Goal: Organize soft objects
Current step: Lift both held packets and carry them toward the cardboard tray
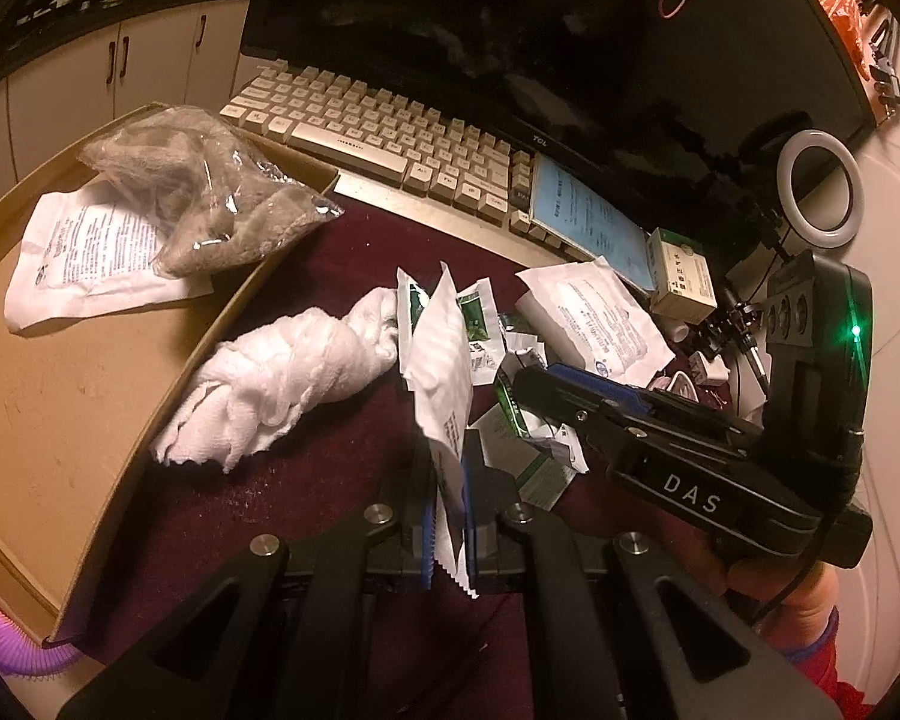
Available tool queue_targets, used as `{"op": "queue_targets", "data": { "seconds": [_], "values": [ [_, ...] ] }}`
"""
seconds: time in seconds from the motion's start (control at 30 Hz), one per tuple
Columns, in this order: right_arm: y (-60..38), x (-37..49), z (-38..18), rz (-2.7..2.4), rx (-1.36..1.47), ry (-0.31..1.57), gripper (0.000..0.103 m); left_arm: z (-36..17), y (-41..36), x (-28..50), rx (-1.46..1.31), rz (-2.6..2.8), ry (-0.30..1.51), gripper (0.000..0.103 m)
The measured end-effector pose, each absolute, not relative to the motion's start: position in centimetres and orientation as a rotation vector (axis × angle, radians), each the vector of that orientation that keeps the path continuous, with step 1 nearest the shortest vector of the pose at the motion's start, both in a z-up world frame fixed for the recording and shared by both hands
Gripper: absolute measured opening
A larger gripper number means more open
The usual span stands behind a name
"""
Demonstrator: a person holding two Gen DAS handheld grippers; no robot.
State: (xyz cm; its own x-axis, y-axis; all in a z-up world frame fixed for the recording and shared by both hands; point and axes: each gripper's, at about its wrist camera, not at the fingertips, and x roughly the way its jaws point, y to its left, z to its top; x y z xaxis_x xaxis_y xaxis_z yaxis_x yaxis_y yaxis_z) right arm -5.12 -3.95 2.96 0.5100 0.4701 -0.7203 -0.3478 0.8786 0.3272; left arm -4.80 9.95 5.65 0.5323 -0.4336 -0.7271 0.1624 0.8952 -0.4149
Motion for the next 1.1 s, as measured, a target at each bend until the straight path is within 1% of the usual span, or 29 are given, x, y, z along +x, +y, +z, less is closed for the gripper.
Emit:
{"op": "queue_targets", "data": {
  "seconds": [0.7, 1.1],
  "values": [
    [-3.2, -5.4, 4.2, 0.508, 0.14, 0.884, 0.03, 8.0, 12.0, -5.2, -0.319, -0.34, 0.904, 0.007],
    [-1.4, -5.5, 5.6, 0.516, 0.122, 0.831, 0.03, 9.3, 14.8, -5.4, -0.34, -0.345, 0.892, 0.007]
  ]
}}
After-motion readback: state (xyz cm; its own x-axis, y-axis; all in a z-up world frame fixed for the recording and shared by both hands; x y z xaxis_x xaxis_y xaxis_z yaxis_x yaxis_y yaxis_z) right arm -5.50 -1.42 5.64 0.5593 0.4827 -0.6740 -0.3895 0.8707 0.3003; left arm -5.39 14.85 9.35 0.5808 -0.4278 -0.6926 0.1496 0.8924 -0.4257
